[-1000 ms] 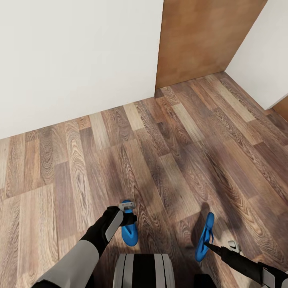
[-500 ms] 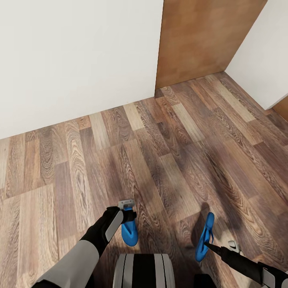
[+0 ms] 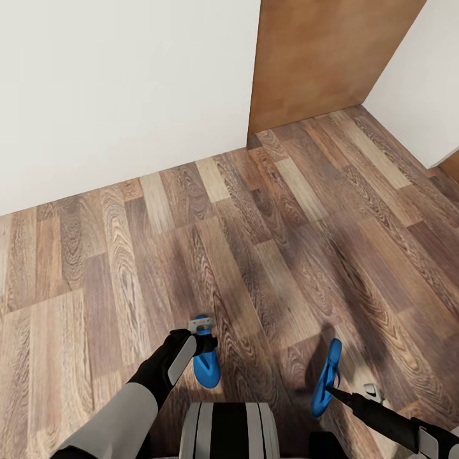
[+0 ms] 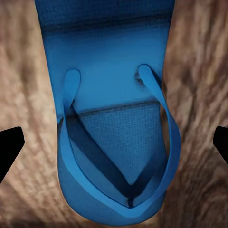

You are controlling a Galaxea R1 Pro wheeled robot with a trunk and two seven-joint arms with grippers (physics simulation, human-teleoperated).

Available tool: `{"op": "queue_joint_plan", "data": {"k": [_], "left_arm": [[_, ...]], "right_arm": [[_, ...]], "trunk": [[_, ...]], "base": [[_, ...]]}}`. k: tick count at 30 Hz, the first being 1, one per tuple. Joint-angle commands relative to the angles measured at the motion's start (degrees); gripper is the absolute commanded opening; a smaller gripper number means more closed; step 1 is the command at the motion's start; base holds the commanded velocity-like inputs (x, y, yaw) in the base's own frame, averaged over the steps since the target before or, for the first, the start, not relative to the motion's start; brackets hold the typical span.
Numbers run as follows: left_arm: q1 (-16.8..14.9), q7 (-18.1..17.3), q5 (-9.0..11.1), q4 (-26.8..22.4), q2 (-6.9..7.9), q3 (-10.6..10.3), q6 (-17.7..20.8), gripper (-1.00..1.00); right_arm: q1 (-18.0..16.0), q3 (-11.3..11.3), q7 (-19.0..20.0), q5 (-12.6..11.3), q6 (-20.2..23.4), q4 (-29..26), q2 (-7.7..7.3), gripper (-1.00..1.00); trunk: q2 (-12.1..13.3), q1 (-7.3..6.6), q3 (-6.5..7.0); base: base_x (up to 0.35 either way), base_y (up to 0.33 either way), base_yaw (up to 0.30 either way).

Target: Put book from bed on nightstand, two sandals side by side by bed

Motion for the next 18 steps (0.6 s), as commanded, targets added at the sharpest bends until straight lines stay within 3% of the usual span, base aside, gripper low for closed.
{"op": "queue_joint_plan", "data": {"k": [1, 5, 11, 18], "left_arm": [[0.0, 0.5, 0.6, -0.1, 0.0, -0.1, 0.1, 1.0], [0.0, 0.5, 0.6, -0.1, 0.0, -0.1, 0.1, 1.0], [0.0, 0.5, 0.6, -0.1, 0.0, -0.1, 0.1, 1.0], [0.0, 0.5, 0.6, -0.1, 0.0, -0.1, 0.1, 1.0]], "right_arm": [[-0.1, 0.4, 0.2, -0.6, 0.7, 0.2, 0.0, -1.0], [-0.1, 0.4, 0.2, -0.6, 0.7, 0.2, 0.0, -1.0], [-0.1, 0.4, 0.2, -0.6, 0.7, 0.2, 0.0, -1.0], [-0.1, 0.4, 0.2, -0.6, 0.7, 0.2, 0.0, -1.0]], "trunk": [[0.0, -0.01, -0.03], [0.0, -0.01, -0.03], [-0.1, 0.15, -1.36], [-0.1, 0.15, -1.36]], "base": [[0.0, 0.0, 0.0], [0.0, 0.0, 0.0], [0.0, 0.0, 0.0], [0.0, 0.0, 0.0]]}}
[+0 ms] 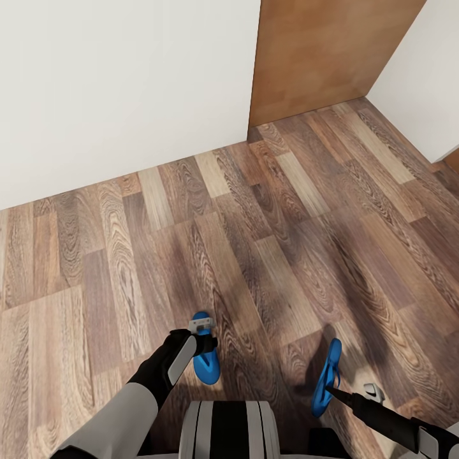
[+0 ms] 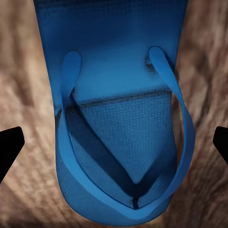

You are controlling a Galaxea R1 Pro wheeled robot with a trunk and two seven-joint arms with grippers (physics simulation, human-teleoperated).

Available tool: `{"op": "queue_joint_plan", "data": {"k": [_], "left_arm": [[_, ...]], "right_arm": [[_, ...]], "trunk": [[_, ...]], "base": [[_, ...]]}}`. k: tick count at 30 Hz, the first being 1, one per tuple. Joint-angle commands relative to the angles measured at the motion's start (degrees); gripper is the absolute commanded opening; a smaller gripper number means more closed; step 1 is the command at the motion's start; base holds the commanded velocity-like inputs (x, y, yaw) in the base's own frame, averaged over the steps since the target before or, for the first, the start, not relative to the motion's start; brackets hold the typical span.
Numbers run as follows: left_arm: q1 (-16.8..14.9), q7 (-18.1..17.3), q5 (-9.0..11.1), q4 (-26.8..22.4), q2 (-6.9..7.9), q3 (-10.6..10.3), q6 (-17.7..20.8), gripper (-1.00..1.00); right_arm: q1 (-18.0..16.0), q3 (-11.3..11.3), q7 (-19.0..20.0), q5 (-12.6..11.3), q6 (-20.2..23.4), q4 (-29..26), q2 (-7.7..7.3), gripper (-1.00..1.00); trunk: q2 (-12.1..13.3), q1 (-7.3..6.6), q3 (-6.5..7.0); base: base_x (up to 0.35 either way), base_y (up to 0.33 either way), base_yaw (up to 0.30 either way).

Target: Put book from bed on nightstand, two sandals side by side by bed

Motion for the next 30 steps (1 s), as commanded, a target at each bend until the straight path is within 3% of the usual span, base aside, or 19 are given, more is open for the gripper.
{"op": "queue_joint_plan", "data": {"k": [1, 9, 17, 18, 30], "left_arm": [[0.0, 0.5, 0.6, -0.1, 0.0, -0.1, 0.1, 1.0], [0.0, 0.5, 0.7, -0.1, 0.0, -0.1, 0.1, 1.0], [0.0, 0.5, 0.6, -0.1, 0.0, -0.1, 0.1, 1.0], [0.0, 0.5, 0.6, -0.1, 0.0, -0.1, 0.1, -1.0], [0.0, 0.5, 0.6, -0.1, 0.0, -0.2, 0.1, -1.0]], "right_arm": [[-0.1, 0.4, 0.2, -0.7, 0.7, 0.2, 0.0, -1.0], [-0.1, 0.4, 0.2, -0.7, 0.7, 0.2, 0.0, -1.0], [-0.1, 0.4, 0.2, -0.7, 0.7, 0.2, 0.0, -1.0], [-0.1, 0.4, 0.2, -0.7, 0.7, 0.2, 0.0, -1.0], [-0.1, 0.4, 0.2, -0.7, 0.7, 0.2, 0.0, -1.0]], "trunk": [[0.0, -0.01, -0.03], [-0.1, 0.17, -1.58], [-0.1, 0.17, -1.58], [-0.1, 0.17, -1.58], [-0.1, 0.17, -1.58]], "base": [[0.0, 0.0, 0.0], [0.0, 0.0, 0.0], [0.0, 0.0, 0.0], [0.0, 0.0, 0.0], [0.0, 0.0, 0.0]]}}
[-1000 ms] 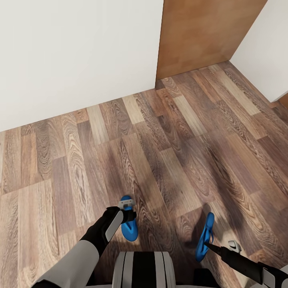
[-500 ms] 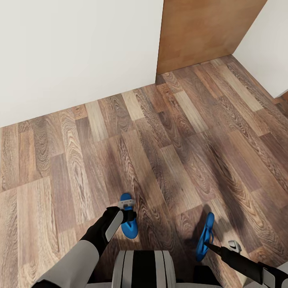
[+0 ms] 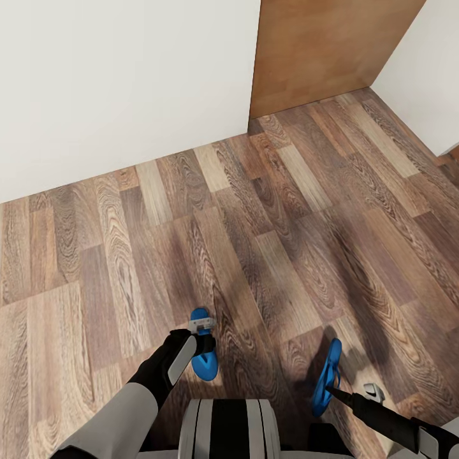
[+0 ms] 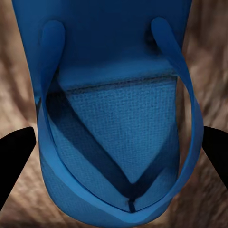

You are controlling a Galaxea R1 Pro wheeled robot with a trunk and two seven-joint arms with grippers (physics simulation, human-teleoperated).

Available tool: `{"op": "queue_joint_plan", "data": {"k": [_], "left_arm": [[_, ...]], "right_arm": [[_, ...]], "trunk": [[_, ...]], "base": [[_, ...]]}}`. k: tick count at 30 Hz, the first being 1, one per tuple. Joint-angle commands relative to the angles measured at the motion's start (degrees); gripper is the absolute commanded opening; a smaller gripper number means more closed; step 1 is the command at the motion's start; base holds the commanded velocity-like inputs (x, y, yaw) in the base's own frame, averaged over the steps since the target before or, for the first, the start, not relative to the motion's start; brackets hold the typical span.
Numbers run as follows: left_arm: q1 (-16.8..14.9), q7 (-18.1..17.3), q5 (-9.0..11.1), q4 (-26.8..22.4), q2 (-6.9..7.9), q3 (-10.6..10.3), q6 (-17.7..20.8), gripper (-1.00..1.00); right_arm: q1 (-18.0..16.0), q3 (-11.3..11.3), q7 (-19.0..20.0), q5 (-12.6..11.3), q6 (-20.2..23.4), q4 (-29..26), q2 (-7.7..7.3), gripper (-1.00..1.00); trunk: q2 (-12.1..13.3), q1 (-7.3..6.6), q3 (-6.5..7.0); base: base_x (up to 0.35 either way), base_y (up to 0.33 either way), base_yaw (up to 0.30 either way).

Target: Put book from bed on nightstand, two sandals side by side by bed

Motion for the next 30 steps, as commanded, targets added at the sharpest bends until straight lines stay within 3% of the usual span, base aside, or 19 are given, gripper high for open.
{"op": "queue_joint_plan", "data": {"k": [1, 10, 30], "left_arm": [[0.0, 0.5, 0.5, -0.1, 0.0, -0.1, 0.2, -1.0], [0.0, 0.5, 0.5, -0.1, 0.0, -0.1, 0.2, -1.0], [0.0, 0.5, 0.5, -0.2, 0.0, -0.1, 0.5, -1.0]], "right_arm": [[-0.1, 0.4, 0.2, -0.7, 0.7, 0.1, 0.0, -1.0], [-0.1, 0.4, 0.2, -0.7, 0.7, 0.1, 0.0, -1.0], [-0.1, 0.4, 0.2, -0.7, 0.7, 0.1, 0.0, -1.0]], "trunk": [[0.0, -0.01, -0.03], [0.0, -0.01, -0.03], [0.2, -0.45, 3.74]], "base": [[0.0, 0.0, 0.0], [0.0, 0.0, 0.0], [0.0, 0.0, 0.0]]}}
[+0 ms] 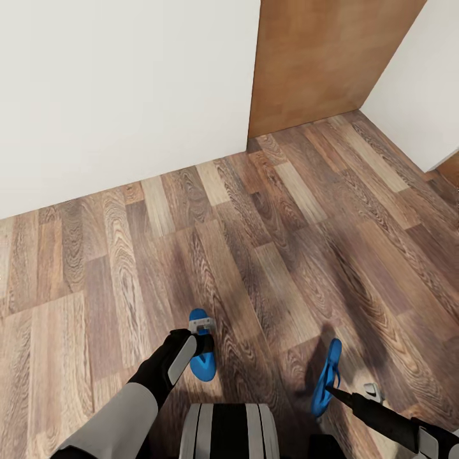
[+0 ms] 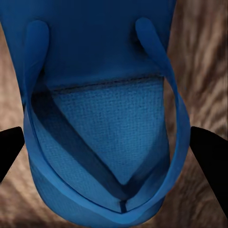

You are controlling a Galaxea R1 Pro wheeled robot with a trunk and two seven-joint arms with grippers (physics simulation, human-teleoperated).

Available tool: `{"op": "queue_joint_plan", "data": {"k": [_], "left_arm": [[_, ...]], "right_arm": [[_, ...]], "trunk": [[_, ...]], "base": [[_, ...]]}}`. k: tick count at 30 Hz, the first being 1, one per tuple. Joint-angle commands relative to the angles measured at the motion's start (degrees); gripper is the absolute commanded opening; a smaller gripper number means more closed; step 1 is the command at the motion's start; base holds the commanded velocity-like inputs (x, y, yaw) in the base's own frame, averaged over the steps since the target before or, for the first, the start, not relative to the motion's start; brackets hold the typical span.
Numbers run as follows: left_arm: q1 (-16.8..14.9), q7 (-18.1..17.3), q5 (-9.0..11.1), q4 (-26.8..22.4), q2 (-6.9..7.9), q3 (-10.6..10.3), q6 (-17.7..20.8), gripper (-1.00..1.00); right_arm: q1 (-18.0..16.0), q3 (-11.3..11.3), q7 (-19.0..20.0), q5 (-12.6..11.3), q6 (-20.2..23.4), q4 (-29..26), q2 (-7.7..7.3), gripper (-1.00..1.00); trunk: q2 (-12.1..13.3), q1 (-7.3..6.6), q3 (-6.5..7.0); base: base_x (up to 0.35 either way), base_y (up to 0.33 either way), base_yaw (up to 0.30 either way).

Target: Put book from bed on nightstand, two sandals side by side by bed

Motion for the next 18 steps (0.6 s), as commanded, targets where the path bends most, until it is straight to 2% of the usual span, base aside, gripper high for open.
{"op": "queue_joint_plan", "data": {"k": [1, 18], "left_arm": [[0.0, 0.4, 0.4, -0.1, 0.0, -0.1, 0.2, -1.0], [0.0, 0.3, 0.4, -0.1, 0.0, -0.1, 0.4, -1.0]], "right_arm": [[-0.1, 0.5, 0.2, -0.6, 0.7, 0.2, 0.0, -1.0], [-0.1, 0.5, 0.2, -0.6, 0.7, 0.2, 0.0, -1.0]], "trunk": [[0.0, -0.03, 0.2], [0.2, -0.47, 3.96]], "base": [[0.0, 0.0, 0.0], [0.0, 0.0, 0.0]]}}
